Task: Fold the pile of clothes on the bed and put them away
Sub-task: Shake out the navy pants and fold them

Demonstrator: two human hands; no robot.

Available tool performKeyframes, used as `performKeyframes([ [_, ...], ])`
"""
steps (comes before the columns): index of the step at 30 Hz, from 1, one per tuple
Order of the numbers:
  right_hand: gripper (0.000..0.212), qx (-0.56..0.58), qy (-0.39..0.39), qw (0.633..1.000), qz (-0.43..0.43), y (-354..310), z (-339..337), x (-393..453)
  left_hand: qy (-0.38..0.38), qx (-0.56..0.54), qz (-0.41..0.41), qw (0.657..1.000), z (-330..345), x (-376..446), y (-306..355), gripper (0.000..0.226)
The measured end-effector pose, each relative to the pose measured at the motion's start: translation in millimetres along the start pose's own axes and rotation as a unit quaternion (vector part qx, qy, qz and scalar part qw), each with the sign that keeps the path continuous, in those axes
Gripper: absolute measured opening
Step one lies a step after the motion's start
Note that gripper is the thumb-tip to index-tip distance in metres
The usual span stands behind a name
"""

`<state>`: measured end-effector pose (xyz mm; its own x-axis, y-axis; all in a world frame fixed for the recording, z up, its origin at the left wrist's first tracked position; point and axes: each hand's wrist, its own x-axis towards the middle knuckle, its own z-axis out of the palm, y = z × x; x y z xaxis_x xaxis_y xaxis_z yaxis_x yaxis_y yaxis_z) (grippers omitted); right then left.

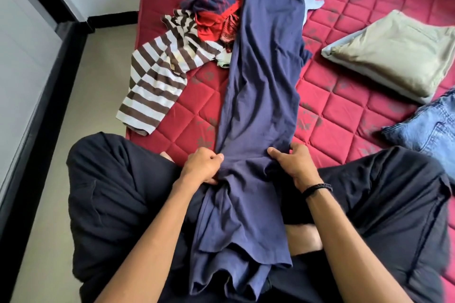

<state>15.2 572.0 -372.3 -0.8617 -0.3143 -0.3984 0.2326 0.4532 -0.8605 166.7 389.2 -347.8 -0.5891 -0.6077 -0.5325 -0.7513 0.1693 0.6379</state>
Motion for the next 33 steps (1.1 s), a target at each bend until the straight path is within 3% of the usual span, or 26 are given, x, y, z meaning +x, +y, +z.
performKeyframes([
  [2, 0.019, 0.031, -0.028, 0.999, 0.031, -2.3, 0.9, -12.8, 0.017, 0.021, 0.016, 1.000, 3.2, -13.8, 5.7, 0.058],
  [5, 0.051, 0.147, -0.102, 0.981, 0.081, -9.9, -8.0, -52.9, 0.061, 0.096, 0.082, 0.990, -1.3, -60.7, 10.2, 0.053],
  [7, 0.058, 0.171, -0.138, 0.972, 0.082, -12.8, -17.8, -88.2, 0.039, 0.103, 0.157, 0.981, -11.7, -108.2, 5.8, 0.052],
  [11, 0.083, 0.046, -0.214, 0.976, -0.009, -3.2, -47.4, -157.8, -0.162, 0.182, 0.264, 0.933, -32.6, -173.2, -15.5, 0.062],
  [14, 0.085, -0.121, -0.276, 0.948, -0.104, 8.0, -56.1, -193.3, -0.150, 0.211, 0.298, 0.919, -35.1, -179.7, -35.3, 0.066],
  [19, 0.052, -0.243, -0.150, 0.930, -0.232, 22.8, -36.3, -206.4, -0.005, 0.164, 0.347, 0.924, -19.5, -179.2, -36.3, 0.013],
  [24, 0.039, -0.235, 0.018, 0.919, -0.317, 6.2, -32.1, -214.7, 0.038, 0.020, 0.361, 0.931, -24.0, -194.3, -18.3, 0.015],
  [27, 0.038, -0.178, 0.108, 0.894, -0.396, -23.6, -48.9, -237.2, 0.037, 0.024, 0.424, 0.905, -47.7, -210.6, -17.0, 0.013],
  [30, 0.037, -0.219, 0.088, 0.866, -0.440, -26.8, -57.8, -257.2, 0.020, 0.102, 0.458, 0.883, -70.1, -219.2, -31.8, 0.006],
  [33, 0.030, -0.309, -0.017, 0.857, -0.411, 0.5, -47.3, -251.3, -0.056, 0.252, 0.414, 0.873, -76.9, -212.5, -53.9, 0.023],
])
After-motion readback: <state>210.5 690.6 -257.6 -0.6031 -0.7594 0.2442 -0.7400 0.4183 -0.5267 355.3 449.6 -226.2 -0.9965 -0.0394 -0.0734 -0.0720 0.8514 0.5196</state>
